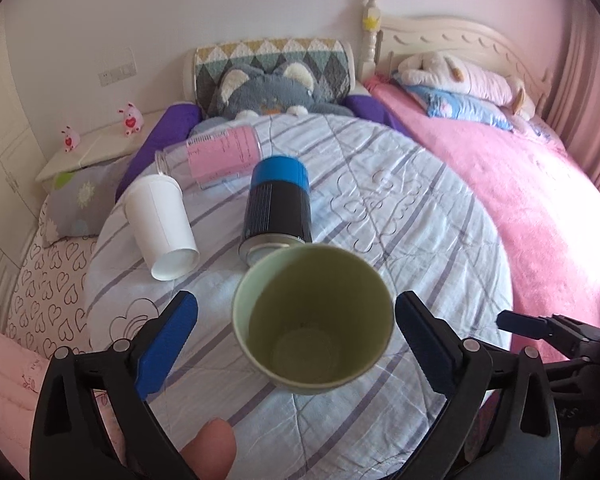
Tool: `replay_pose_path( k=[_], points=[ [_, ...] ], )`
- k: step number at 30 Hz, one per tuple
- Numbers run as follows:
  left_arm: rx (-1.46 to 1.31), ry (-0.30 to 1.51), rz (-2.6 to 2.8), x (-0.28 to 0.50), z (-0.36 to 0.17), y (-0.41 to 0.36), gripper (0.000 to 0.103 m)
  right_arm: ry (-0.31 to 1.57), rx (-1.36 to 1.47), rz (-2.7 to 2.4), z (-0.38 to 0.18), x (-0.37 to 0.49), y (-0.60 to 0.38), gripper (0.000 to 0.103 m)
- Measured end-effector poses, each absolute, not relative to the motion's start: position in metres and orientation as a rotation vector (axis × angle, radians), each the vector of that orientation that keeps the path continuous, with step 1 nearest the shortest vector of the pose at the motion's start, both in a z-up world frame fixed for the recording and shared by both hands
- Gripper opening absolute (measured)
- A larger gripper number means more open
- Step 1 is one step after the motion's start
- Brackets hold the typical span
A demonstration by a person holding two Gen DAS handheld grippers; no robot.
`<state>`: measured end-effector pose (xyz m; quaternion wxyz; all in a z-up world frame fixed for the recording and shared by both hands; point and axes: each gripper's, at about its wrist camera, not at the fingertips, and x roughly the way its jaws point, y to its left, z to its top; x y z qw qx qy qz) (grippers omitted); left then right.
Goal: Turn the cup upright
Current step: 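Lower the upright green cup onto the duvet and open the left gripper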
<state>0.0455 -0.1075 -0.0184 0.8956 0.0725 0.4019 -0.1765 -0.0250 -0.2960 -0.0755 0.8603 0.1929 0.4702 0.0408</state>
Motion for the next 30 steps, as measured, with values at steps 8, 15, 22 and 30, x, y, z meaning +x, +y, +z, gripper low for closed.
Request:
replay_pose_path(
  k=[8, 15, 22, 30],
  points=[
    [0.129, 0.749, -0.371, 0.013, 0.022, -0.091, 0.102, 0.895, 0.391, 0.06, -0.047, -0.038, -0.284, 0.085],
    [0.16, 0.765, -0.259, -0.008, 0.03, -0.06, 0.102, 0.813, 0.314, 0.006, -0.019, -0.061, -0.257, 0.085],
    [0.144, 0.789, -0.156, -0.028, 0.023, -0.018, 0.102, 0.743, 0.211, -0.004, 0.006, -0.087, -0.213, 0.085],
    [0.131, 0.797, -0.109, -0.051, 0.013, 0.007, 0.102, 0.693, 0.12, 0.003, 0.013, -0.106, -0.176, 0.085]
  ],
)
